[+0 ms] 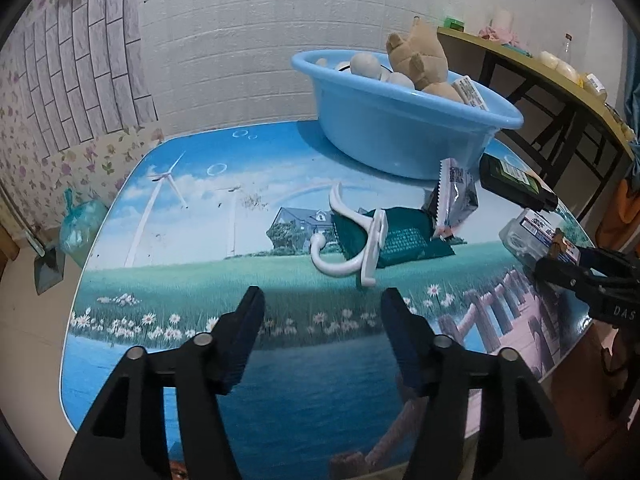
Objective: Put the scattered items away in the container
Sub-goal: 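Grasp the white toothpick box with the brown band using the right tool, then grasp the white plastic hook with the left tool while the right tool holds the toothpick box, then carry the hook with the left tool and toothpick box with the right tool to the basin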
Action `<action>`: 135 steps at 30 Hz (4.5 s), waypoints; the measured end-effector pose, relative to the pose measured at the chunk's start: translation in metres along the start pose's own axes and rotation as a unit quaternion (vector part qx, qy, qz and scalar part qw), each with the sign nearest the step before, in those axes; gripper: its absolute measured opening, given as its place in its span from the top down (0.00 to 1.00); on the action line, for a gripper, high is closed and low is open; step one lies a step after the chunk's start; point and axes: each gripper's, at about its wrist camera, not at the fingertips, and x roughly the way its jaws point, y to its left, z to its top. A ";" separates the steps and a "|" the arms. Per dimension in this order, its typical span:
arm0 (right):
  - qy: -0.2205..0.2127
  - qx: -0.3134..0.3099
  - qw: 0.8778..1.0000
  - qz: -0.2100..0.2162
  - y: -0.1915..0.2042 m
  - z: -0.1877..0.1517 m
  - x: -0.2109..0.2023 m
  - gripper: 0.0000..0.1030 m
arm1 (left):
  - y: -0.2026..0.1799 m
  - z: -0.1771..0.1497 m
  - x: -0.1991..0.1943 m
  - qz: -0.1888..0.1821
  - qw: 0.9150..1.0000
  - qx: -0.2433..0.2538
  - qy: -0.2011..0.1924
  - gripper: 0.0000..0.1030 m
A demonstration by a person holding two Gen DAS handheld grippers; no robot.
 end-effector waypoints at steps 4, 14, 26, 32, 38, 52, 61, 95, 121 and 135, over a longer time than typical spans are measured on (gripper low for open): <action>0.002 -0.001 1.000 -0.001 0.001 0.001 0.000 0.44 | -0.002 0.006 0.006 -0.007 1.000 -0.003 0.001 0.33; 0.000 -0.003 1.000 -0.006 0.003 0.001 0.002 0.43 | -0.006 0.022 0.032 -0.034 0.999 0.004 0.010 0.27; -0.006 -0.025 0.999 -0.018 0.008 -0.002 0.004 0.43 | 0.001 0.012 0.006 -0.047 0.999 0.008 -0.018 0.59; -0.007 -0.020 1.000 -0.014 0.006 -0.001 0.004 0.43 | 0.009 0.001 -0.006 -0.027 1.000 0.005 -0.010 0.59; -0.006 -0.034 0.999 -0.024 0.010 -0.003 0.004 0.42 | 0.018 -0.014 -0.015 -0.001 1.000 0.014 0.005 0.58; -0.003 -0.040 0.999 -0.024 0.010 0.003 0.008 0.37 | 0.011 -0.020 -0.005 -0.005 1.000 0.027 0.006 0.40; -0.016 -0.064 0.997 -0.034 0.017 -0.002 0.017 0.04 | 0.004 -0.021 0.004 -0.006 0.999 0.037 -0.013 0.14; -0.024 -0.070 0.997 -0.037 0.021 -0.004 0.020 0.00 | 0.002 -0.023 0.008 -0.006 0.999 0.038 -0.017 0.00; -0.053 -0.029 0.998 -0.013 0.011 0.002 -0.006 0.46 | 0.003 -0.017 -0.011 0.005 0.999 0.031 -0.043 0.52; -0.142 -0.014 0.990 0.009 0.019 0.041 -0.054 0.47 | 0.006 0.037 -0.075 -0.009 0.992 -0.003 -0.128 0.52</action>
